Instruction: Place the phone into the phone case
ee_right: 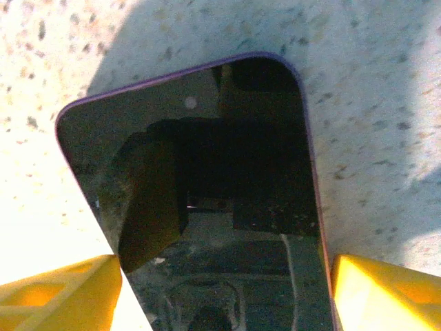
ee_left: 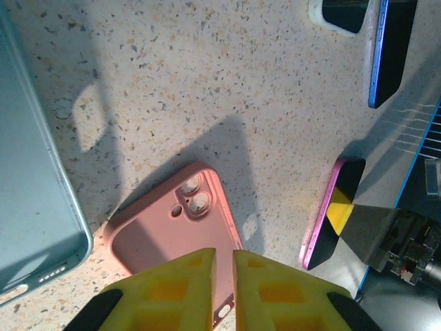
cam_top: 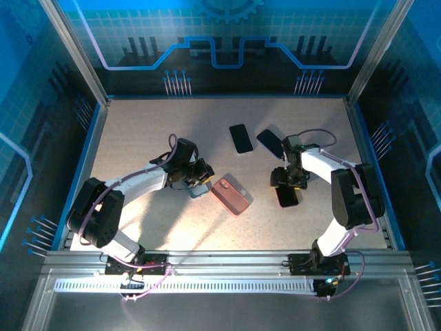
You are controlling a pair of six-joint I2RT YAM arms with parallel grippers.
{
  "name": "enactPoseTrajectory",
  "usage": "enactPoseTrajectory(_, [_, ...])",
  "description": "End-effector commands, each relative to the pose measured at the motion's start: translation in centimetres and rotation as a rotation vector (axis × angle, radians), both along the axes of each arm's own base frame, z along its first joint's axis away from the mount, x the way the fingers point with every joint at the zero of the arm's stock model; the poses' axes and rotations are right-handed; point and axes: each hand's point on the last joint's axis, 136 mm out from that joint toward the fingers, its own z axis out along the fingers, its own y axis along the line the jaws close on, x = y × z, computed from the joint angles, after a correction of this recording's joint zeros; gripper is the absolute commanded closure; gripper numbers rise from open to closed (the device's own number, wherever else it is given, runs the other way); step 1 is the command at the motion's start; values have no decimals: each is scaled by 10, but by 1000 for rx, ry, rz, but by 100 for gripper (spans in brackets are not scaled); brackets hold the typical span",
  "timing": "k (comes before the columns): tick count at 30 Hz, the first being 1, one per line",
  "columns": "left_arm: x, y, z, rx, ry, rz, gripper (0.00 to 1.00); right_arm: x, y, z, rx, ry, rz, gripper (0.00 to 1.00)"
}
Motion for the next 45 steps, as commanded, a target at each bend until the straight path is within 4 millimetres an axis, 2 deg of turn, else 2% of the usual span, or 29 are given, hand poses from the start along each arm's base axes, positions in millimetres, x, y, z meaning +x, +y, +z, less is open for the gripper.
enactPoseTrajectory(1, [-6,-3,5,-16,-21,-37,85,-11,9,9,21,34,-11,18])
enactPoseTrajectory(7, [-8,-4,2,-30,-19,-40,85,-28,23,10,26,64,16,17])
enactPoseTrajectory(10, [-8,-4,0,-36,-19,-36,85,-31,24,10,-34,61,45,17])
enactPoseTrajectory(20, [-7,-5,-3,-44,-14,-36,85,-24,22,1,-119,61,81,18])
enactPoseTrajectory(31, [-8,-5,-6,-48,-7,-36,85,-26,32,-16,-119,80,83,20])
enactPoseTrajectory(40, [-7,-5,-4,-47,-11,-33,85,-25,33,-20,-171,92,107,29])
enactPoseTrajectory(45, [-8,-3,-3,-39,-17,-33,85,-24,35,-20,-195,78,131,42])
